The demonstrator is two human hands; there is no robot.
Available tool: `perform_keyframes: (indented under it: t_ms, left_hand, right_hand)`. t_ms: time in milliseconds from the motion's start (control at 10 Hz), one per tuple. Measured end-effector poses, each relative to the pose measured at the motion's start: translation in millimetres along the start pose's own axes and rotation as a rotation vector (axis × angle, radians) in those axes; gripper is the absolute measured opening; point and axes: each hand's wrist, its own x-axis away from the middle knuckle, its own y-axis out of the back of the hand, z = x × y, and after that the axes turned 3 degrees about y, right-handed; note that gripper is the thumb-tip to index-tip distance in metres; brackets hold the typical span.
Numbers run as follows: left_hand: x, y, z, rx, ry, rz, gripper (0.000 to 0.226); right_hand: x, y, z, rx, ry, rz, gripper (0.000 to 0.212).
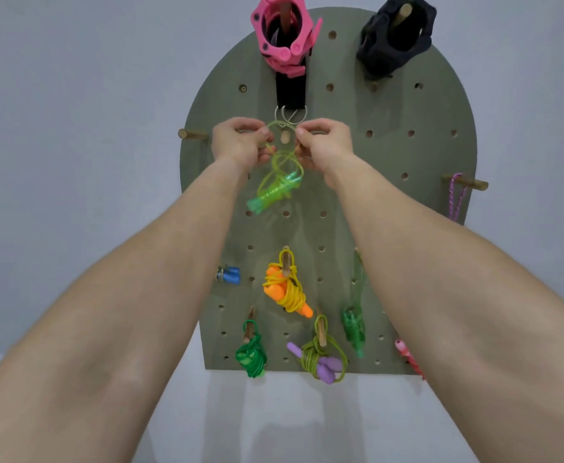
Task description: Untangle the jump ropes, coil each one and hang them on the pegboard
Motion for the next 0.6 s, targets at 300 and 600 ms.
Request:
perform_keyframes:
  t_ms: [300,600]
  left_hand:
    - [-23,-11,18,-0.374,0.009,-0.055,0.014]
    - [60,20,15,-0.982,-0.144,0.128,0.036]
  right_hand:
    - [-19,-15,-27,0.277,-0.040,-0.156,0.015]
    - [61,18,-15,0.767,-0.020,0.046,0.032]
